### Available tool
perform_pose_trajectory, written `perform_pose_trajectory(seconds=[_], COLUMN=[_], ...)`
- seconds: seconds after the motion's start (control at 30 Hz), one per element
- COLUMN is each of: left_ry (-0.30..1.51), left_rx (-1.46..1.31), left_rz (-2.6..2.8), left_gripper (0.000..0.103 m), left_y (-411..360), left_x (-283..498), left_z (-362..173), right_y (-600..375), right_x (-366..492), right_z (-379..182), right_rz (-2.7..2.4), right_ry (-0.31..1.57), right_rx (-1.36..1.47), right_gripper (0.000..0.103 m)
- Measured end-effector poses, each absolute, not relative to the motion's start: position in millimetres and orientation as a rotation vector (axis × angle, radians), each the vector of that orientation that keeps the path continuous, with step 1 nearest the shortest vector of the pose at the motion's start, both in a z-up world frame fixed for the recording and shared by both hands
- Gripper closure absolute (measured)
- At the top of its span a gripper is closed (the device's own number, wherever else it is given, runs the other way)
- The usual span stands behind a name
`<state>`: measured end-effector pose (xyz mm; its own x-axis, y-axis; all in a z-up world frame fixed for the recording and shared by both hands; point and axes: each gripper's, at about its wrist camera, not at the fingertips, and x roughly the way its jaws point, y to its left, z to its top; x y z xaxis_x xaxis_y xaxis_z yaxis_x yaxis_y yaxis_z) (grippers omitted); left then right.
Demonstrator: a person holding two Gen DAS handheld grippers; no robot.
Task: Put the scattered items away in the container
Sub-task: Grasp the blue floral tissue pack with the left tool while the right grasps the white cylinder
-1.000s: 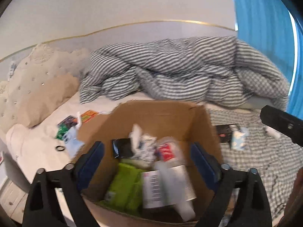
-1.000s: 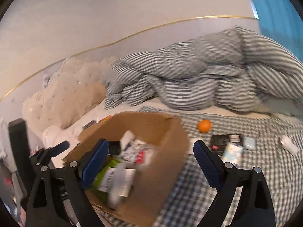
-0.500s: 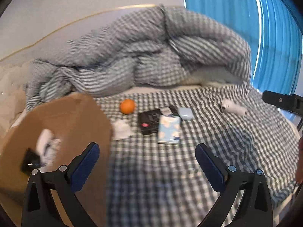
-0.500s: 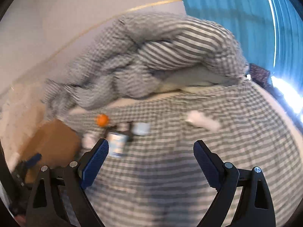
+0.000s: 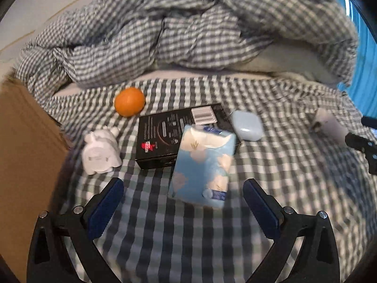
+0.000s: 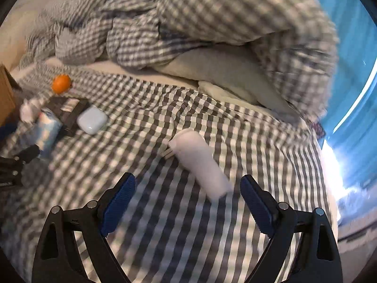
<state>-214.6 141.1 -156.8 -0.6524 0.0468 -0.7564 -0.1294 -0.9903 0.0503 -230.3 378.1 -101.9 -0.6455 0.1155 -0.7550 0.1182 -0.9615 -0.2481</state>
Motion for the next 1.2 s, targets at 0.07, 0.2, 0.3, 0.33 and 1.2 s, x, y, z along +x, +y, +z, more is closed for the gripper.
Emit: perform_pose_trajectory(seconds=[0.07,0.2,0.3,0.33,1.2], left_ry=[0.174,0.143,0.131,0.152,0.041], left_rx=[-1.303,-1.34,-1.32,-1.308,-0.955], left_rz=[2.75,2.723,2.712,2.709,2.902], left_gripper=[0.0,0.001,0.029,0.041,0.05], left_y=[143.1,143.4,143.7,145.8,39.8], left_x=[-223.0,-234.4,-235.4,-233.7,-112.4], left_z=[-170.0,-183.2,-181.2,-179.8,0.6], right_y=[381.6,388.7,387.4,387.2,205.8], right_x=[-247.5,-274.2,-275.9,-273.1,-115.2], right_z=[-113.3,-138.0,-151.5,-148.7,-43.9], right_rz=[-2.805,-2.757,-2.73,-2.734,-2.584], right_ry=[0.485,0.454,0.472,0.44,0.432], right_rx=[1.355,1.474,1.54,1.542,1.155], right_gripper=[0.013,0.022,0.04,0.064,0.101])
